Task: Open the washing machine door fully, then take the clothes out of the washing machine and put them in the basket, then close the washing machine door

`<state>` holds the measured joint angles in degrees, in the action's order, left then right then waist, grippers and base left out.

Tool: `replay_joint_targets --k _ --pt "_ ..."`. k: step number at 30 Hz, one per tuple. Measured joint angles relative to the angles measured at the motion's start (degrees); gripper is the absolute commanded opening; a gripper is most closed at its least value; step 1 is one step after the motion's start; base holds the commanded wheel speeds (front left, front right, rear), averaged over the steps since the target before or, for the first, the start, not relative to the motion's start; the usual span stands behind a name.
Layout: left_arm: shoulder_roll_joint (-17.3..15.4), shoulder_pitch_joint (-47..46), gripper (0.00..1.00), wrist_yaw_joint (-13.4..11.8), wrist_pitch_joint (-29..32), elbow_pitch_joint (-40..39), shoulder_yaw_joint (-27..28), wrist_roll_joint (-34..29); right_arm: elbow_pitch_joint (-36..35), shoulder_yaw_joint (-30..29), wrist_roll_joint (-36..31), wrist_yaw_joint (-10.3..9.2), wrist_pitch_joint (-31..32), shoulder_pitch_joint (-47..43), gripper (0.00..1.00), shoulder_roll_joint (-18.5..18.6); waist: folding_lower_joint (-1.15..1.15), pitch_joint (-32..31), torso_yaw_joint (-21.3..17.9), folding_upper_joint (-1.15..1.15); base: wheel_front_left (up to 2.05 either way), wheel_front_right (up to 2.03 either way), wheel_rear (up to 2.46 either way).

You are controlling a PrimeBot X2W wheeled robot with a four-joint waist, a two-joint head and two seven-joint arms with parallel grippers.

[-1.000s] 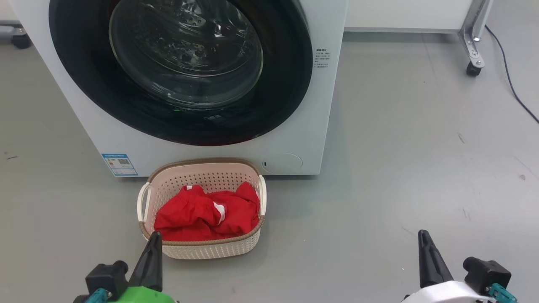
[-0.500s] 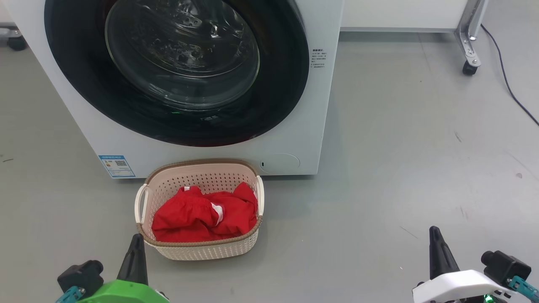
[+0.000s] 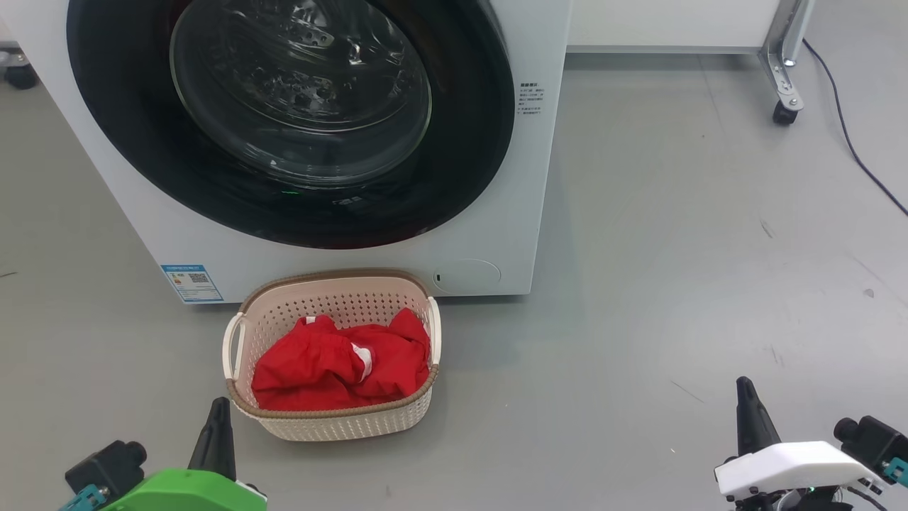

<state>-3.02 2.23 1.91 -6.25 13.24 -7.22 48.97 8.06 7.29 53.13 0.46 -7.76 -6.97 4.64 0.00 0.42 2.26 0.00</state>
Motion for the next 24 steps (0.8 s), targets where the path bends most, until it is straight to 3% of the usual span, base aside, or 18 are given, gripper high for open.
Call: replay_joint_targets --k 24 --pt "-0.03 -2.32 0.00 2.02 4.42 1.02 3.72 17.63 2.56 -3.75 17.05 2.10 3.88 3.54 0.00 0.48 0.00 -0.09 -0.90 0.00 0.00 0.00 0.00"
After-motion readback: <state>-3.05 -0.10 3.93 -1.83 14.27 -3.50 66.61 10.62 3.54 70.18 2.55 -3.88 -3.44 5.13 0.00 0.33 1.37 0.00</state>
